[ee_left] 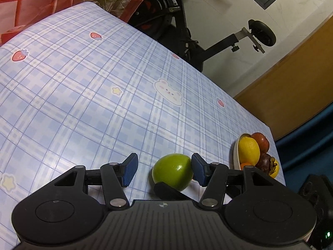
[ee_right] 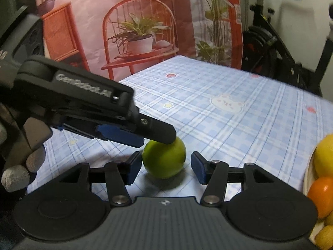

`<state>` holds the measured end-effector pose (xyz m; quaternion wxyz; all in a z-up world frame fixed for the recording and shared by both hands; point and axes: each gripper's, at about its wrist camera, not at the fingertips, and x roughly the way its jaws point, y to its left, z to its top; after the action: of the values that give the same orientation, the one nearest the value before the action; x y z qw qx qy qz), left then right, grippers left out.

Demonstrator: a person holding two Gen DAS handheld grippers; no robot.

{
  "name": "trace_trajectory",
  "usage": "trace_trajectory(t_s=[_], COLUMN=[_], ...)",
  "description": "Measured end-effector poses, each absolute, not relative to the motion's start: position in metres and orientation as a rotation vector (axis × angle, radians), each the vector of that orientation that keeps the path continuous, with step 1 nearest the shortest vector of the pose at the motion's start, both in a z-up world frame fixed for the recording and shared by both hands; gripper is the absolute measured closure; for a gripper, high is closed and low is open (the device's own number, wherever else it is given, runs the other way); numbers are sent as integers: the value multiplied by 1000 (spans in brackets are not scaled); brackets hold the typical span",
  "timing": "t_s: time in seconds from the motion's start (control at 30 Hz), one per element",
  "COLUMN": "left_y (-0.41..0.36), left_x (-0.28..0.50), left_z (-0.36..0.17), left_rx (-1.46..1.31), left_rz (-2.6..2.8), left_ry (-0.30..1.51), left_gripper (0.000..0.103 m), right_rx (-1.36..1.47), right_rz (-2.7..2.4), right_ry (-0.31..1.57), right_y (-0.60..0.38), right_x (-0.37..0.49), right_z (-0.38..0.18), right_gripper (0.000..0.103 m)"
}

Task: Organize fruits
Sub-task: 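Close the right gripper on the green apple while the left gripper presses it, then carry the green apple with both grippers onto the plate beside the lemon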

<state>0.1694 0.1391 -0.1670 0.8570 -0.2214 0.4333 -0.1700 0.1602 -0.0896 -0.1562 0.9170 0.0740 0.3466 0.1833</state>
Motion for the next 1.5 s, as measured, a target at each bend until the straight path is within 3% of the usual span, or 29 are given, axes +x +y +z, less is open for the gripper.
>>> trace_trajectory(t_s=[0.17, 0.3, 0.53, 1.17, 1.5], left_y=[133, 120, 83, -68, -146], left_x=[164, 159, 148, 140, 157], left_z=[-170, -167, -158, -126, -134], left_rx=[-478, -447, -375, -216, -123], left_rz=[-377, -417, -490, -689, -795], left_ry=[911, 905, 897, 863, 892], left_gripper=[44, 57, 57, 57, 57], right_rx=[274, 251, 188, 379, 422], right_rz=[384, 355, 285, 33, -123], right_ry=[730, 722, 692, 534, 517], right_y=[-102, -103, -116, -216, -276], right_x=[159, 150, 119, 35, 10], right_z=[-159, -155, -147, -115, -117], right_gripper=[54, 54, 54, 54, 54])
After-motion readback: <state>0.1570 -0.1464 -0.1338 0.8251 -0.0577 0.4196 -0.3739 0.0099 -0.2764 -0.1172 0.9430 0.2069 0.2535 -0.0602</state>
